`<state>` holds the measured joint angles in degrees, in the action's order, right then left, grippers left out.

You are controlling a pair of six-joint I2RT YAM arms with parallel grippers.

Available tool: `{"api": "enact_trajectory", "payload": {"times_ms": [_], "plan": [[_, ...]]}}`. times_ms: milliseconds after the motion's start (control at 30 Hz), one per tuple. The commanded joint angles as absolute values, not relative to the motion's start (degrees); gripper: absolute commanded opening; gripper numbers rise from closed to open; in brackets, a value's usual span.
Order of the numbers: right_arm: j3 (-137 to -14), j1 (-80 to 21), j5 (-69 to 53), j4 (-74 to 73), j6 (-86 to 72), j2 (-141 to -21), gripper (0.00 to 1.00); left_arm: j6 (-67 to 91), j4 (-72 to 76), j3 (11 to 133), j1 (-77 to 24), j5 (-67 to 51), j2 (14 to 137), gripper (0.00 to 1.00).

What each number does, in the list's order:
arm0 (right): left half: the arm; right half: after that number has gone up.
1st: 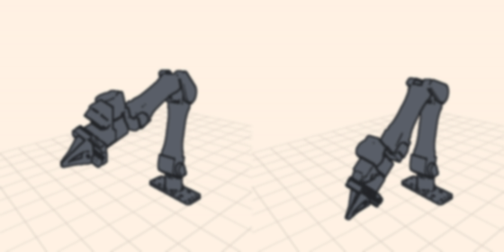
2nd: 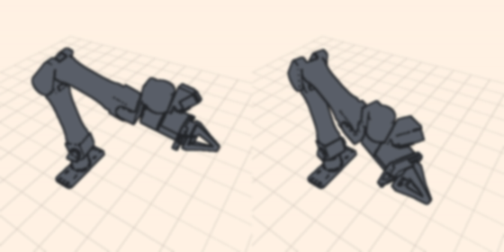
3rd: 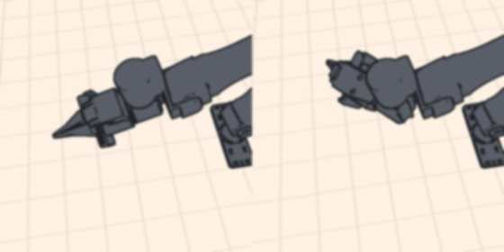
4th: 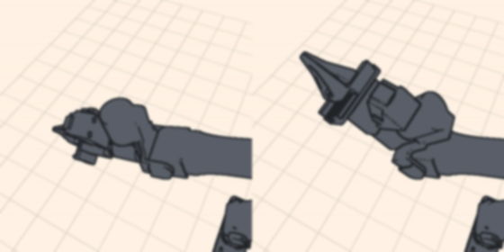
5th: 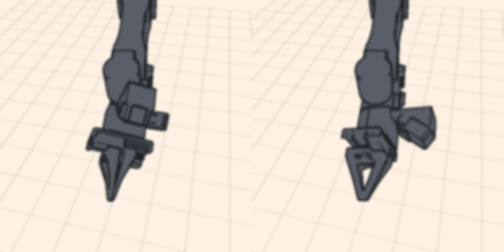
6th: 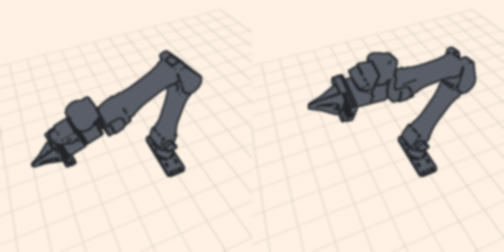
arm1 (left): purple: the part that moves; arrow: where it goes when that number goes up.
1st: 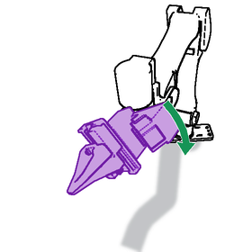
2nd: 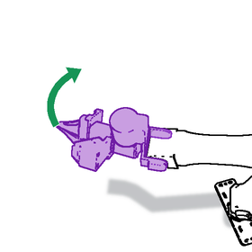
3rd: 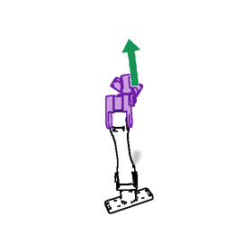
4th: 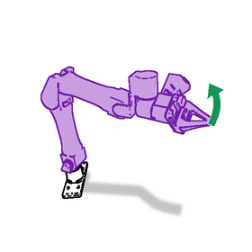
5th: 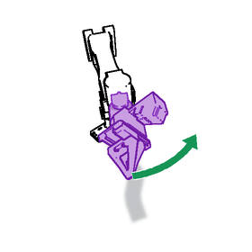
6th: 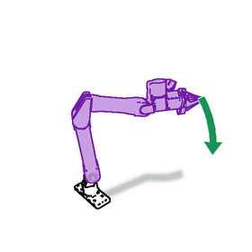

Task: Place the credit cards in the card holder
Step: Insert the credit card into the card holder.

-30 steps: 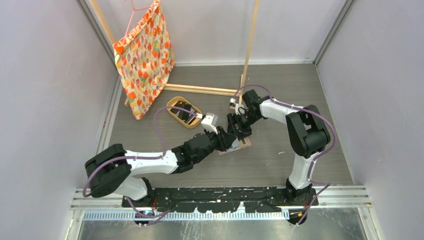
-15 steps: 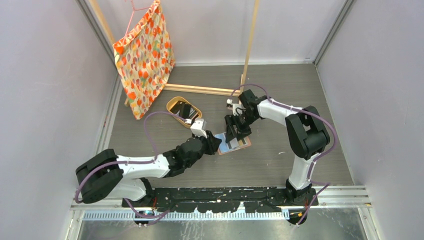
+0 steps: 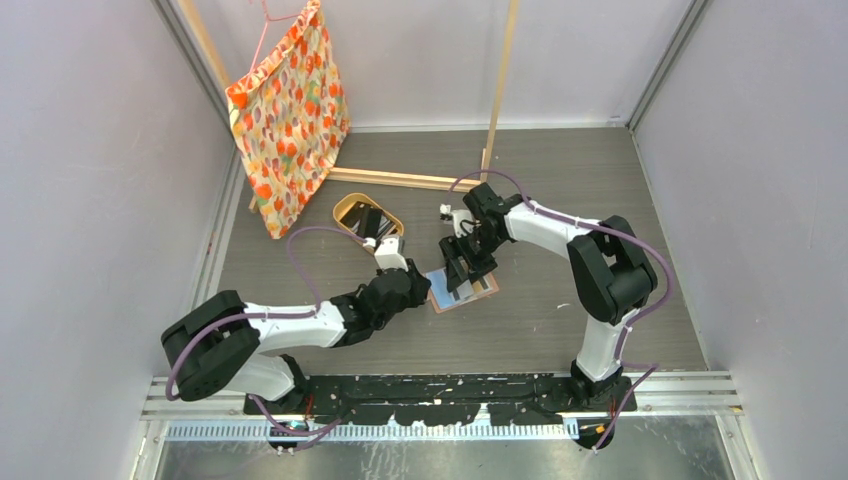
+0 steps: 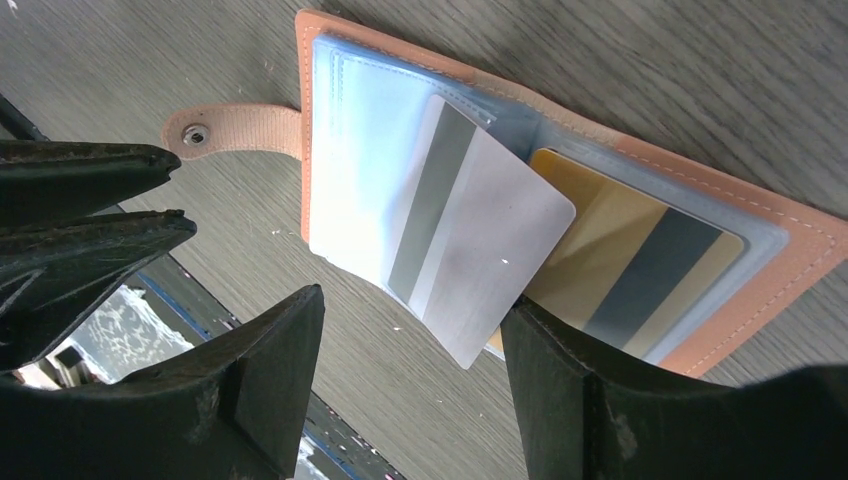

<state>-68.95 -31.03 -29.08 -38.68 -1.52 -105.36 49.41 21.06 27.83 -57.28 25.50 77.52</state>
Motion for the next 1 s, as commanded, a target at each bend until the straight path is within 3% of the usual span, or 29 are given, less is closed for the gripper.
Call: {"api": "enact_trajectory", "payload": {"times_ms": [0,500,967], "plan": [[-71.2,-31.4,-25.4,-39.4,0.4,-103.2,0.7,50.3,21.1,29.8,-57.0,26.5,77.6,0.23],[-71.6,-31.9,-24.7,-38.2,1.1,-104.3,0.72,50.7,21.4,30.0,-57.0,25.7,78.5,0.23],[-71.3,-31.9,-31.6,-35.9,-1.7,-107.2,0.71,57.5,17.4,32.0,-54.9,21.2,82.9,0.28]]}}
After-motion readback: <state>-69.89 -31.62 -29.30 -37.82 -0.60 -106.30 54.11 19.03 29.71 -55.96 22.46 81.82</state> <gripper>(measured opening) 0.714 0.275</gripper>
